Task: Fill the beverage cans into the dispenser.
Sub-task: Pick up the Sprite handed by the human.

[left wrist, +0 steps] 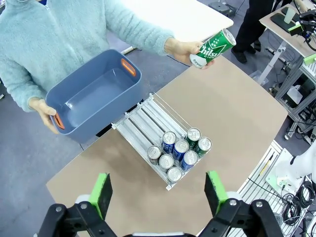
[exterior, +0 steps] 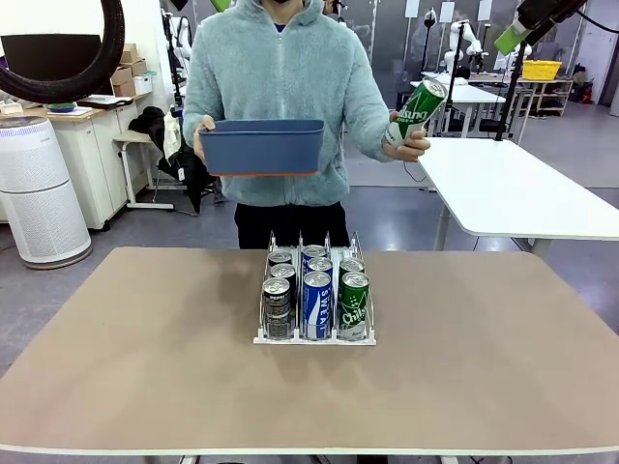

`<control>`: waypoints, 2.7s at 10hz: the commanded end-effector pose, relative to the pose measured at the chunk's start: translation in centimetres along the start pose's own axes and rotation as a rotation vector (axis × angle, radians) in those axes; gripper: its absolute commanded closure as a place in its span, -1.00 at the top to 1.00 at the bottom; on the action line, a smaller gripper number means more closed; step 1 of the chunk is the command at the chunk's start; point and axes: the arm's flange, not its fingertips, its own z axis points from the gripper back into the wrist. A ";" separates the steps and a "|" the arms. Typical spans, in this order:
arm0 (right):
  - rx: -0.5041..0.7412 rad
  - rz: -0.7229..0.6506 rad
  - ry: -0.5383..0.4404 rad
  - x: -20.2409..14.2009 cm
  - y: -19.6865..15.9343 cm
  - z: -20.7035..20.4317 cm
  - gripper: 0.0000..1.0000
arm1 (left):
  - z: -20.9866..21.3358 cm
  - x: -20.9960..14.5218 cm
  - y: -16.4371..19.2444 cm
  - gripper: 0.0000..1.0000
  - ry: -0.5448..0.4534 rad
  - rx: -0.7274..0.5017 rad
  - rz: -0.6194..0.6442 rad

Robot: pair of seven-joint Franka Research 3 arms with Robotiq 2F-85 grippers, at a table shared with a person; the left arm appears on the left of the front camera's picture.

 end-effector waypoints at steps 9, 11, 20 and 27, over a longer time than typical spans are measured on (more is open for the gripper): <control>0.001 -0.008 -0.001 0.0 0.1 0.0 1.00 | 0.1 -0.1 0.1 1.00 -0.002 0.001 0.007; 0.001 -0.008 -0.001 0.0 0.1 0.0 1.00 | 0.1 -0.1 0.1 1.00 -0.002 0.001 0.007; 0.011 -0.105 0.036 0.1 -4.4 -4.8 1.00 | 0.1 -0.1 0.1 1.00 -0.002 0.001 0.007; 0.047 -0.152 0.044 -0.3 -6.2 -10.0 1.00 | 0.1 -0.1 0.1 1.00 -0.002 0.001 0.007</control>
